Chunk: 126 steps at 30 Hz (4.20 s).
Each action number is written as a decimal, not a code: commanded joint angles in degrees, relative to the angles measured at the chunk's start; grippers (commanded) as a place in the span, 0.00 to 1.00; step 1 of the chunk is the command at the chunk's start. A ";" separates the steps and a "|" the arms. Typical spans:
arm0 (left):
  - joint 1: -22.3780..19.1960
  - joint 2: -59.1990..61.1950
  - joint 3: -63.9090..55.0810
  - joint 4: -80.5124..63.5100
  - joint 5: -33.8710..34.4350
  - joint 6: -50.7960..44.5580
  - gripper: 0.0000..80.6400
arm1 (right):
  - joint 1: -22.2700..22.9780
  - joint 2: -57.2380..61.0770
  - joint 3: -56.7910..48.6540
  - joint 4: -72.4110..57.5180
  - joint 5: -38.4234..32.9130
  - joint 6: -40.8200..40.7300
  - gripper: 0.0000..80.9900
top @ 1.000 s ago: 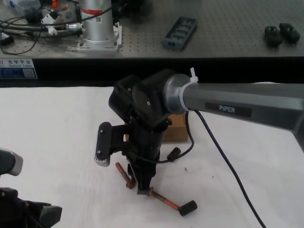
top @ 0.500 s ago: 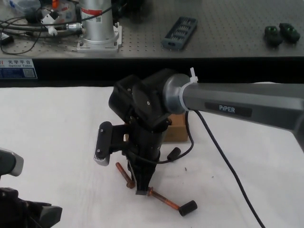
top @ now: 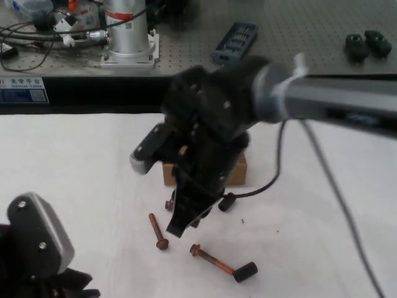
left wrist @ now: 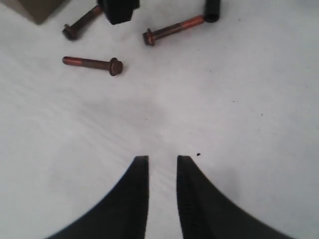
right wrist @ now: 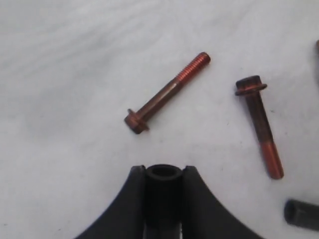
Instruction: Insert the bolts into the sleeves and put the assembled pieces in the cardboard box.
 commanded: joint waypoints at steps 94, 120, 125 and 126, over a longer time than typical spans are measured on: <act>-8.68 65.56 -41.41 -3.82 -18.68 45.77 0.02 | -0.73 -82.77 42.36 0.75 -0.76 25.49 0.00; -8.28 39.08 -43.28 -10.97 0.04 -15.21 0.01 | -0.54 -82.77 45.70 -11.59 6.74 24.54 0.00; -8.28 32.88 -40.03 -11.12 2.65 -18.44 0.01 | -0.57 -82.77 51.16 -19.73 3.70 24.63 0.00; -8.28 31.52 -39.01 -11.12 2.88 -18.71 0.01 | -0.57 -82.77 52.26 -22.17 2.28 24.62 0.00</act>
